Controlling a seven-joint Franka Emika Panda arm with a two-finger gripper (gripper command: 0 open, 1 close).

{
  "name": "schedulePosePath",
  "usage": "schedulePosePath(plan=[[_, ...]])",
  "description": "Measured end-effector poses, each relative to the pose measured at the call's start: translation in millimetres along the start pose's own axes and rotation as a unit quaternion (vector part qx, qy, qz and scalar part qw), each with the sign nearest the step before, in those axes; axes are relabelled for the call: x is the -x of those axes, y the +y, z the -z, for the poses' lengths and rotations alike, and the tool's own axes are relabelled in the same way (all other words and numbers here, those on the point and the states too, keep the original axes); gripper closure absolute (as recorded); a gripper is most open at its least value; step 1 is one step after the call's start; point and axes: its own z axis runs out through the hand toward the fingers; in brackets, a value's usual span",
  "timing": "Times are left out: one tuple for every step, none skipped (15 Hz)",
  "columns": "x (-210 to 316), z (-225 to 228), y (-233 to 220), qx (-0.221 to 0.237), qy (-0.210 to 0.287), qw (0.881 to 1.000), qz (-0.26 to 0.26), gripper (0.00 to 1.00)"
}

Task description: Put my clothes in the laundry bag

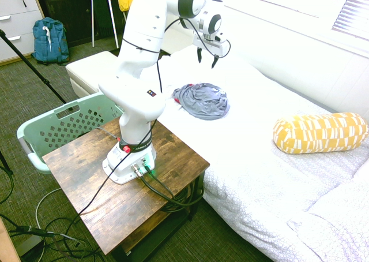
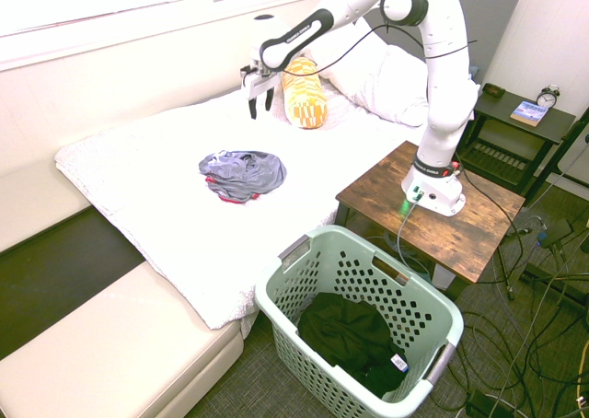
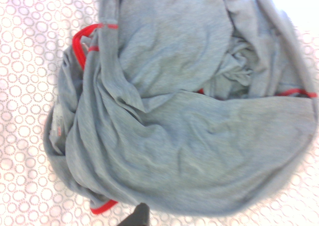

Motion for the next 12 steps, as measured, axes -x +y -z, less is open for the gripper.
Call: schedulePosePath(plan=[[-2, -24, -15, 0.003, -0.006, 1.0, 0.006, 0.0], [-8, -49, -25, 0.005, -0.013, 1.0, 0.009, 0.0], [-18, -76, -29, 0.009, -0.021, 1.0, 0.013, 0.0], [-32, -106, -26, 0.014, -0.028, 0.999, 0.015, 0.0], [-46, -134, -21, 0.017, -0.035, 0.999, 0.014, 0.0], [-56, -160, -17, 0.017, -0.047, 0.999, 0.013, 0.0], [-63, -183, -16, 0.015, -0.059, 0.998, 0.016, 0.0], [-68, -197, -17, 0.015, -0.068, 0.997, 0.017, 0.0], [-72, -207, -19, 0.017, -0.078, 0.997, 0.018, 0.0], [-75, -216, -20, 0.021, -0.088, 0.996, 0.02, 0.0], [-78, -226, -21, 0.025, -0.096, 0.995, 0.026, 0.0], [-79, -236, -22, 0.03, -0.102, 0.994, 0.032, 0.0]])
